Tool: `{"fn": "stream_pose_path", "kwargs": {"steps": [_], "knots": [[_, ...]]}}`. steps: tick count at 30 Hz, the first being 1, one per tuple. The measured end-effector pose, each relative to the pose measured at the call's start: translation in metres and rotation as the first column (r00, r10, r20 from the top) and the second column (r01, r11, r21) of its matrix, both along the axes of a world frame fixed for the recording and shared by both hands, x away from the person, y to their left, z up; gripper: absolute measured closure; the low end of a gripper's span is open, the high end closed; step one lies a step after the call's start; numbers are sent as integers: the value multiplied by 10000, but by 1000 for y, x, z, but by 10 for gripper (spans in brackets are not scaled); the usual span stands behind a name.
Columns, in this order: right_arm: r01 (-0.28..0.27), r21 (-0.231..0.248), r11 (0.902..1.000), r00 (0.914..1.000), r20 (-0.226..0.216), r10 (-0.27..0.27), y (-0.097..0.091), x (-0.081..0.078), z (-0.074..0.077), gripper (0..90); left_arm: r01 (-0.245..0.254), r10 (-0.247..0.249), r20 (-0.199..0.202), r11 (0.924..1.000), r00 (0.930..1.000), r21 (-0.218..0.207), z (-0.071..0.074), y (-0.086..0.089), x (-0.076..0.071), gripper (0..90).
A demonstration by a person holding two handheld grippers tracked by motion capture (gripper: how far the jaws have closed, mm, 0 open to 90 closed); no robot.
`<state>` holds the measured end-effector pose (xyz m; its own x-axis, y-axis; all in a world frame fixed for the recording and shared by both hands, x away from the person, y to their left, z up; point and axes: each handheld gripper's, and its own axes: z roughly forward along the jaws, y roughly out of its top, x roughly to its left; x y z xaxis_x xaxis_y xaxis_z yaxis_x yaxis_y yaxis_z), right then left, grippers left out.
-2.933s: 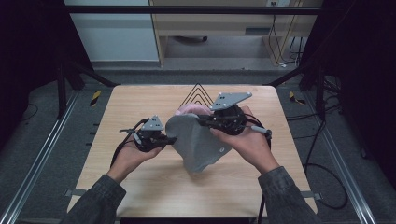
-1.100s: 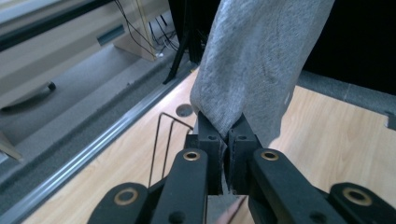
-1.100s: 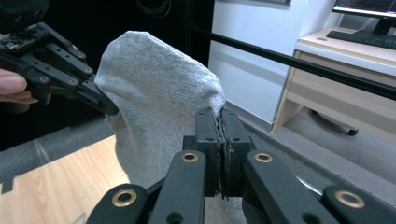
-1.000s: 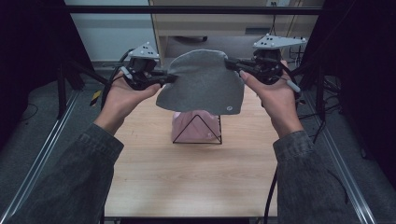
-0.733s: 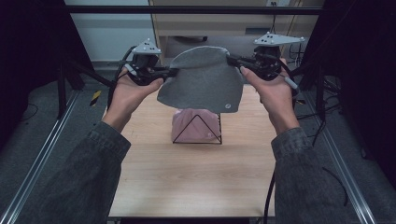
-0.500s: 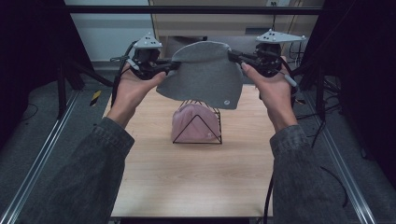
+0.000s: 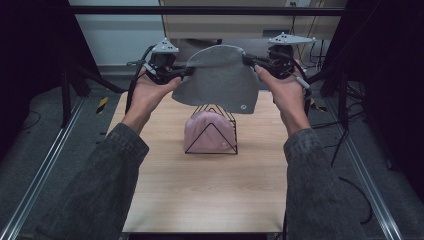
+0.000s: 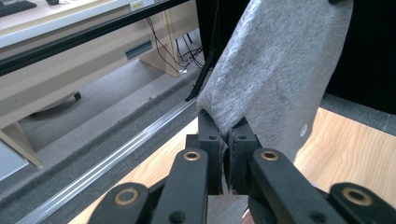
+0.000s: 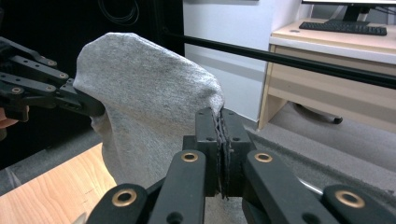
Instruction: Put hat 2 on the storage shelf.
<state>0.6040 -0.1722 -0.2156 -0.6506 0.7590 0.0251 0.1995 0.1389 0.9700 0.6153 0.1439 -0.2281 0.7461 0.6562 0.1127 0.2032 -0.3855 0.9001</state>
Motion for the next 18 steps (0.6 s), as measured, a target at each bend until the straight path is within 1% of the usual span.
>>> {"fn": "stream_pose_path", "kwargs": {"steps": [7, 9, 11, 13, 18], "knots": [[138, -103, 9999, 9996, -252, -141, 5, 14, -12, 885, -121, 120, -235, 9999, 9997, -24, -16, -1, 9, 869], [160, -167, 9997, 9993, -338, -165, 6, 17, -17, 885, -188, 188, -244, 9998, 9995, -9, -20, -1, 12, 869], [169, -222, 9996, 9990, -414, -178, 7, 19, -21, 885, -212, 210, -365, 9998, 9991, -52, -26, 0, 14, 869], [164, -252, 9995, 9987, -481, -176, 7, 20, -26, 885, -208, 207, -475, 9998, 9987, -2, -30, 1, 17, 869], [106, -310, 9995, 9980, -624, -125, 10, 22, -34, 885, -250, 256, -607, 9996, 9978, 104, -41, 1, 19, 869]]}}
